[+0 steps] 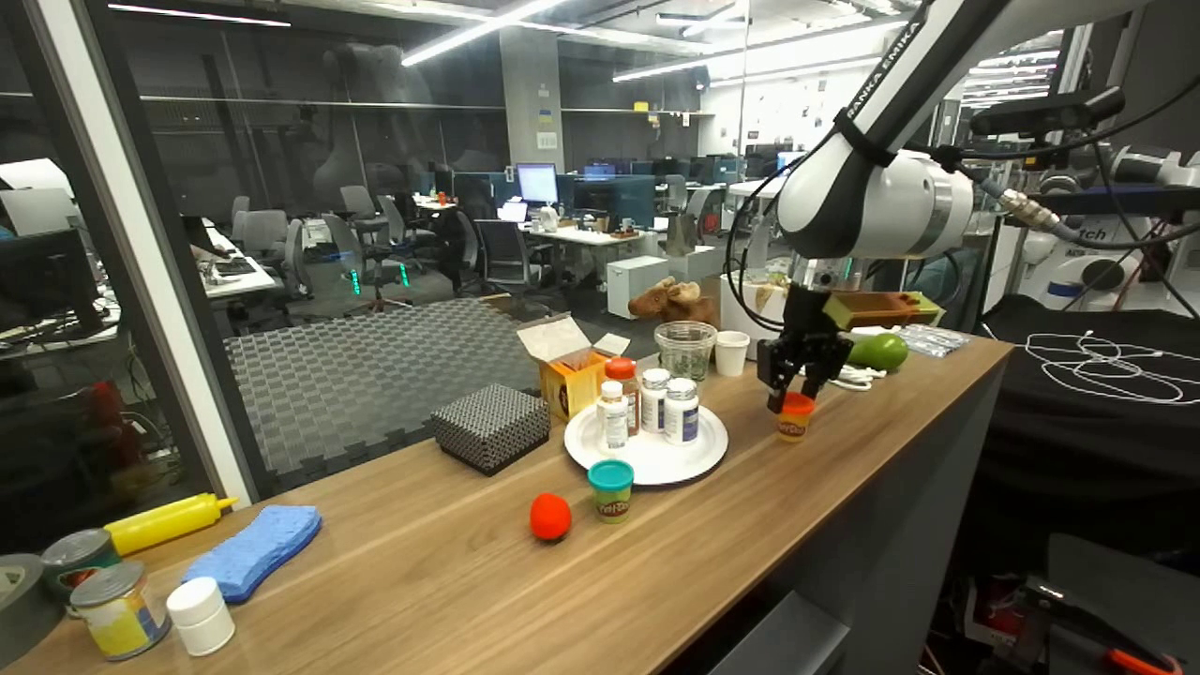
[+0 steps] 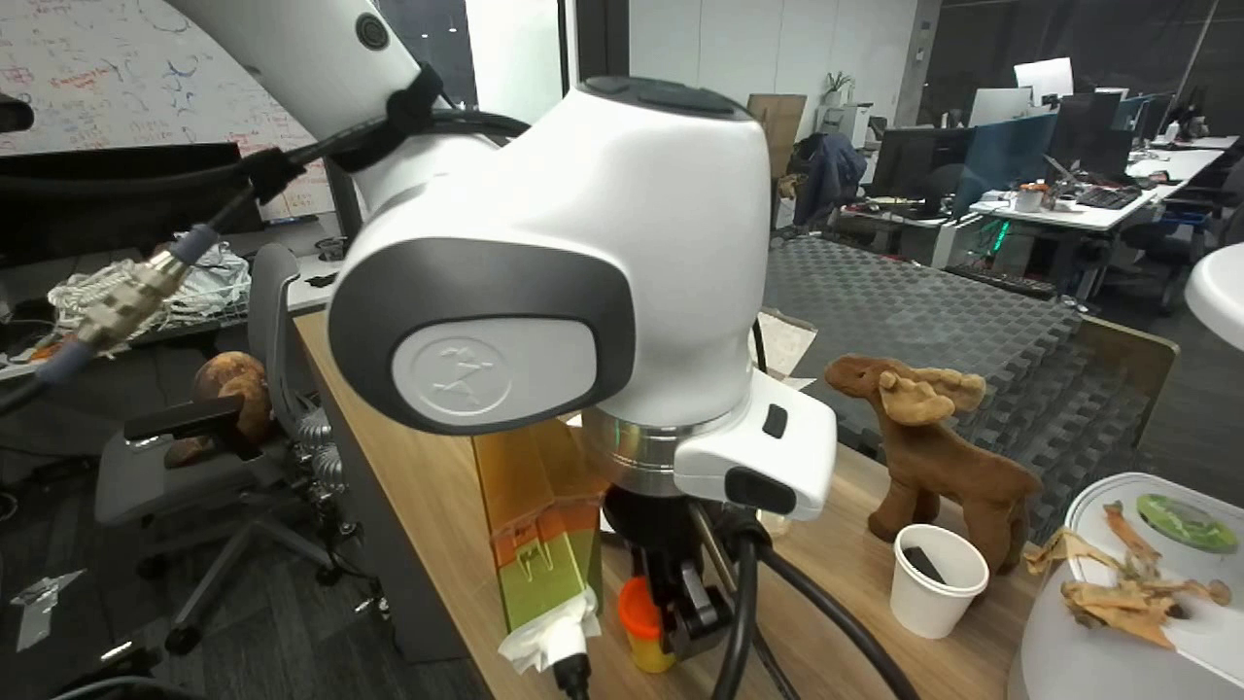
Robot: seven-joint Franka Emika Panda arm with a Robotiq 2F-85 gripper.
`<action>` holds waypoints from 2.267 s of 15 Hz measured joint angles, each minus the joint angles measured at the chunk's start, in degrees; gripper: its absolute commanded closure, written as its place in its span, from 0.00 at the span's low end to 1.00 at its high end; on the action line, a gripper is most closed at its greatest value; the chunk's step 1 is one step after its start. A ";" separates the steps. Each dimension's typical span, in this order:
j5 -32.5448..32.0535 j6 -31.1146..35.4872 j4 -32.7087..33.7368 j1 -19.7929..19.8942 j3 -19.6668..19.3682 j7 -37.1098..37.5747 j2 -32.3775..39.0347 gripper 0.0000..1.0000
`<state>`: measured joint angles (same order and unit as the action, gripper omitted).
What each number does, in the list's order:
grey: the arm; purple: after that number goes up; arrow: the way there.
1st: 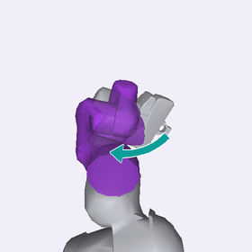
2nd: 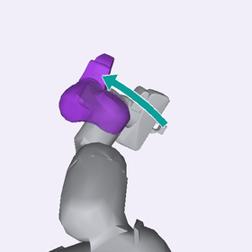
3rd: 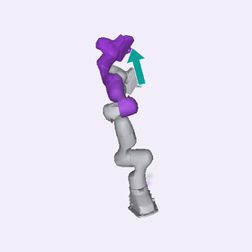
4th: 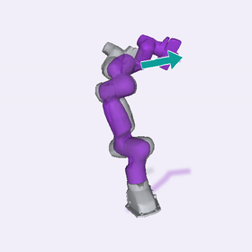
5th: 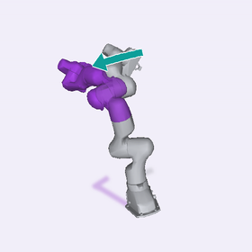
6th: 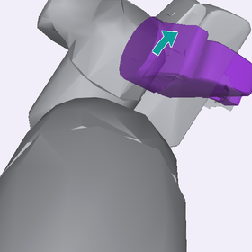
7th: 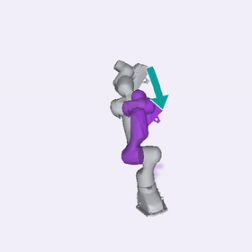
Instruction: Put three bottles on the white plate then stack clear cups together then put the rest of the bottles on the white plate
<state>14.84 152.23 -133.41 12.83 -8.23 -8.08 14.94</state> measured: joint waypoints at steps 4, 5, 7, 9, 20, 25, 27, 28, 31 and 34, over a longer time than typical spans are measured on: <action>-0.01 0.00 -0.01 -0.03 0.03 0.17 -0.08 0.71; -0.19 0.00 -0.02 -0.13 0.03 0.54 -0.26 0.71; -1.68 -0.17 -0.05 -0.86 0.03 2.36 -1.32 0.71; -4.13 -1.33 -0.06 -2.40 0.07 5.22 -3.43 0.71; -12.77 -10.70 3.48 -11.48 5.93 15.66 -7.76 0.71; -12.69 -10.89 7.03 -11.64 7.40 9.15 -4.03 0.71; -12.67 -10.67 8.18 -11.64 7.50 6.47 -2.77 0.71; -12.44 -10.43 8.68 -11.61 7.56 5.17 -2.25 0.71; -10.96 -8.97 9.94 -11.25 8.01 1.02 -0.91 0.72; -9.75 -7.06 11.14 -10.72 8.42 -2.39 0.50 0.72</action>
<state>5.09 145.17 -122.27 2.11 0.19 -10.48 15.44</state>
